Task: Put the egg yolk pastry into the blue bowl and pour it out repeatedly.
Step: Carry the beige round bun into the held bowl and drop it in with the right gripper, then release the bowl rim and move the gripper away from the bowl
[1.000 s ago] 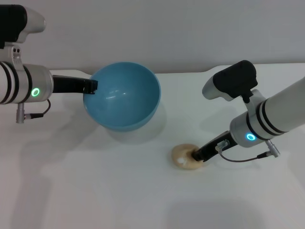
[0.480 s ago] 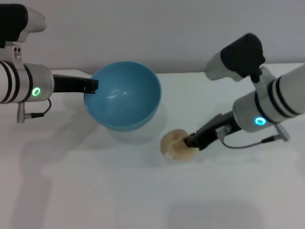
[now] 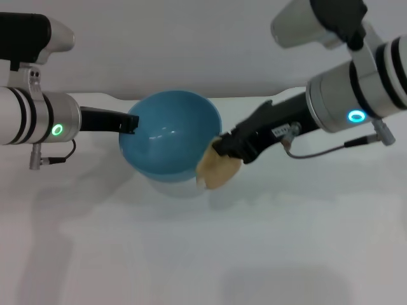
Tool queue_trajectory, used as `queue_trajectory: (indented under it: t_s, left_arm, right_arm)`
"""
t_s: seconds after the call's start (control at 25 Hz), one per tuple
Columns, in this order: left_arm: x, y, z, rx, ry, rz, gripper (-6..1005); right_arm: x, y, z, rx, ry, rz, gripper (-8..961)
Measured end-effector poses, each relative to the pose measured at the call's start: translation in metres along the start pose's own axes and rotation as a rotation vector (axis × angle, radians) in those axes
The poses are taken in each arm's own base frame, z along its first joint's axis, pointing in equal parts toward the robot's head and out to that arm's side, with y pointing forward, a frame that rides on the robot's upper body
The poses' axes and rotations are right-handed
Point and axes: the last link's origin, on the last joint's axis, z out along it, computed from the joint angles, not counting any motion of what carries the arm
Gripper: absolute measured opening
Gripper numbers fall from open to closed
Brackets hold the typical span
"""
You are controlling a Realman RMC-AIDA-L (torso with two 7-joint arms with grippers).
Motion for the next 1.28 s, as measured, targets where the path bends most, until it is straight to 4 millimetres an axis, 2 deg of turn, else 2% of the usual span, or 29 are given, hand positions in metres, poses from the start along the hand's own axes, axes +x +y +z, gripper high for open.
queue_trajectory:
  t_s: [0.16,0.2,0.52,1.04,1.16,1.28]
  left_arm:
    - [-0.002,0.003,0.002,-0.006,-0.008,0.005,15]
    - [-0.004,0.006,0.003,-0.014,-0.020,0.014,15]
    - [-0.005,0.008,0.003,-0.021,-0.033,0.018,16]
    - [0.000,0.019,0.002,-0.063,-0.067,0.053,15]
    - [0.001,0.021,0.001,-0.067,-0.072,0.061,16]
    - [0.000,0.023,0.000,-0.077,-0.092,0.068,17]
  right_arm:
    - [-0.013,-0.008,-0.008,0.041,-0.080,0.003,9]
    - [-0.015,-0.019,-0.009,0.074,-0.128,0.039,9]
    - [-0.014,-0.021,-0.007,0.067,-0.140,0.056,4]
    - [-0.014,-0.023,0.028,0.018,-0.056,0.062,61]
    - [-0.019,-0.028,0.022,0.036,-0.081,0.075,126]
    - [-0.024,-0.046,-0.007,0.104,-0.192,0.133,216]
